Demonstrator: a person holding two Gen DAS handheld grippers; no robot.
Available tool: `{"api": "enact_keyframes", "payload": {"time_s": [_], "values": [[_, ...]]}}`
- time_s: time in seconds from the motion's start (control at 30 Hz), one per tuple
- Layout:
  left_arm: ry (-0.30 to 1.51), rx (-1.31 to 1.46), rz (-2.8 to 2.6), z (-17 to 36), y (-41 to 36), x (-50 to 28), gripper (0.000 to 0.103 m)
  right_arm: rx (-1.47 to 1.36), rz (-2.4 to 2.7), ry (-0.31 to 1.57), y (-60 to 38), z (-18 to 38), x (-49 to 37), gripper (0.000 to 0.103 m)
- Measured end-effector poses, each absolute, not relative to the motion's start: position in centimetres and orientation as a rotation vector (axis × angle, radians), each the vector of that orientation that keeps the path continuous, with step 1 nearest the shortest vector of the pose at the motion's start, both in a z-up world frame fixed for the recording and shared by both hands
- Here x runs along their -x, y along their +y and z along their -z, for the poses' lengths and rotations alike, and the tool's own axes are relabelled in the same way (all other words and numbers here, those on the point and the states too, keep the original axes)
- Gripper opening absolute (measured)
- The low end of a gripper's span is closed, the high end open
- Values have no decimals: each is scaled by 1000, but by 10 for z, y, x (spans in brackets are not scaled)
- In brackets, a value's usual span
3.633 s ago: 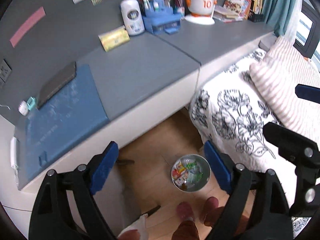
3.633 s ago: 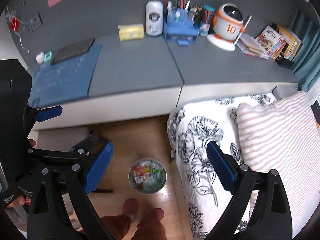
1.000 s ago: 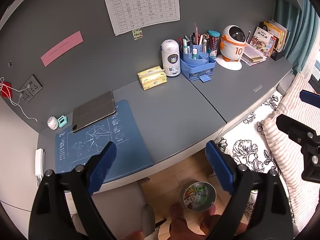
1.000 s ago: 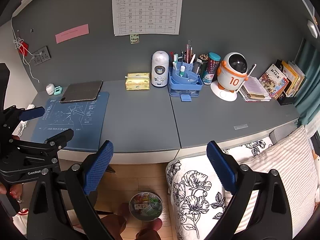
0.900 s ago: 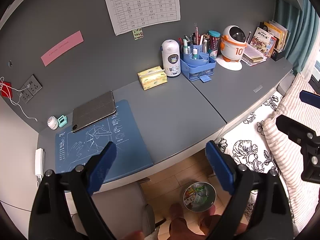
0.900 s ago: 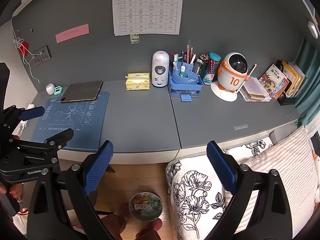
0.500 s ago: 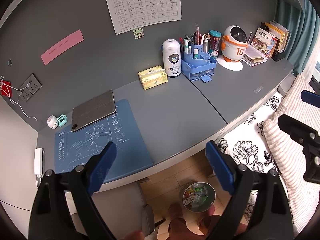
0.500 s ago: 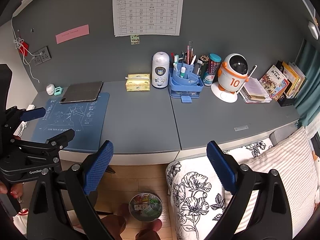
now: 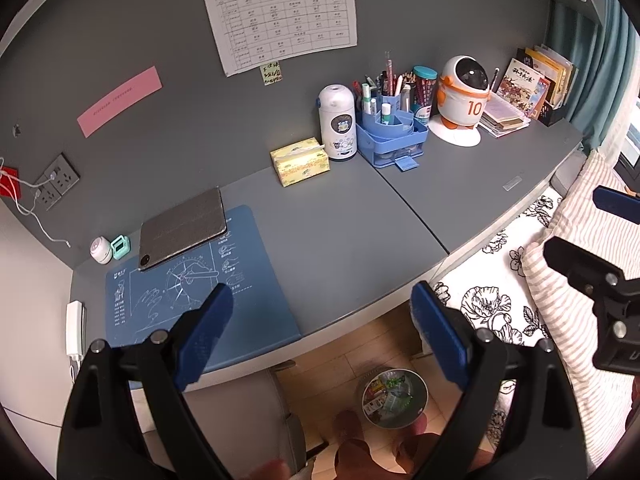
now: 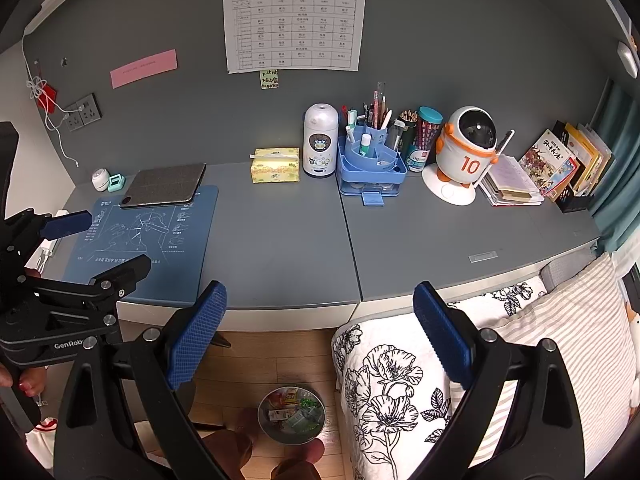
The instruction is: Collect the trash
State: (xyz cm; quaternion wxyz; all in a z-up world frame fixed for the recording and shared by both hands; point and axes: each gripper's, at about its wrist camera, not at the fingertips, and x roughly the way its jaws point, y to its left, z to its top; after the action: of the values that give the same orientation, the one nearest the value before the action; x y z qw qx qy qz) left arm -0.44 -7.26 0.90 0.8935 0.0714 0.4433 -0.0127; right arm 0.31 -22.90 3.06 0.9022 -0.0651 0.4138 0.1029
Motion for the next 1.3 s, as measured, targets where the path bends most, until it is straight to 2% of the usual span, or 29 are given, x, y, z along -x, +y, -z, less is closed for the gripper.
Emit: {"api": "enact_keyframes", "payload": {"time_s": [1.3], "values": [[888, -125, 63, -17, -82, 12, 91, 133, -197, 852, -228, -31, -3, 91]]}}
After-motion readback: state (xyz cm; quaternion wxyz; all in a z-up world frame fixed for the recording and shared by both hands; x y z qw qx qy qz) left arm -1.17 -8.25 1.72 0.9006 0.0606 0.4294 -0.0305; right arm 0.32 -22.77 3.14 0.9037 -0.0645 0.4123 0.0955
